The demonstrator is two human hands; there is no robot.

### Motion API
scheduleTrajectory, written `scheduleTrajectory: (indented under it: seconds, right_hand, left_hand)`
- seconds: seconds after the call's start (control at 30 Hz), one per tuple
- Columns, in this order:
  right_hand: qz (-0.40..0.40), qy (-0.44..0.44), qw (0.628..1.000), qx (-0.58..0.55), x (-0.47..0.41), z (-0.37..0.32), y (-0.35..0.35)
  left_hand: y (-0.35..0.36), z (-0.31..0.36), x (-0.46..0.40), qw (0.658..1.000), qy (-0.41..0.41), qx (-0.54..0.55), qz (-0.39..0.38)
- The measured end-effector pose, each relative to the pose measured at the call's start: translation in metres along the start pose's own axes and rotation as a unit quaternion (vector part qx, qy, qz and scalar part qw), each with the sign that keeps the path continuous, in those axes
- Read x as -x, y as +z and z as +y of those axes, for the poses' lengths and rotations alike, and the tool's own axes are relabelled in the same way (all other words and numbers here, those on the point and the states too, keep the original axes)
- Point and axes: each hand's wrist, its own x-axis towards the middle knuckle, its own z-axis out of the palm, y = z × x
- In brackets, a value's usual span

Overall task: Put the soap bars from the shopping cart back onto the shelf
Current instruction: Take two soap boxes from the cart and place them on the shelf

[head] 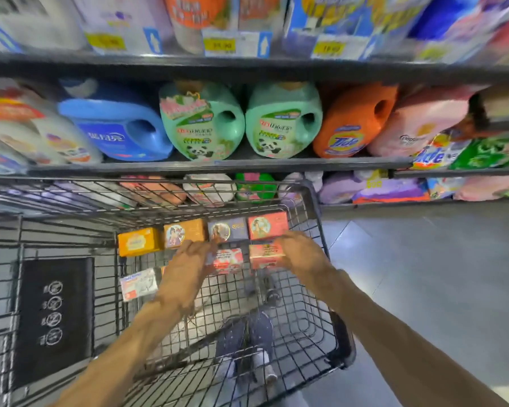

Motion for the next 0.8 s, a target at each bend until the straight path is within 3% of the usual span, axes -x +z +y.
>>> scheduleTrajectory:
  seconds: [0.13, 0.23, 0.33, 0.63, 0.8]
  right_hand:
    - [0.089, -0.011, 0.996, 0.013, 0.044, -0.002, -0.066]
    - [0.139, 0.004, 0.989, -0.044, 0.083, -0.004, -0.119]
    - [0.179, 0.034, 0.983, -0.015, 0.14, -0.014, -0.183]
    - [0.315, 0.119, 0.932, -0.135, 0.318, 0.024, -0.296]
    - [0.392, 0.152, 0.884, -0.204, 0.417, 0.074, -0.318]
  left_hand:
    - [-0.065, 0.024, -0.003, 0.999, 0.025, -0.026, 0.02]
    - [-0.123, 0.06, -0.005, 0.997, 0.051, 0.006, 0.059]
    - [-0.175, 0.1, -0.006, 0.991, 0.09, 0.044, 0.089]
    - [-0.291, 0.262, -0.019, 0.933, 0.339, 0.064, 0.098]
    - [-0.324, 0.375, -0.011, 0.906, 0.408, 0.097, 0.063]
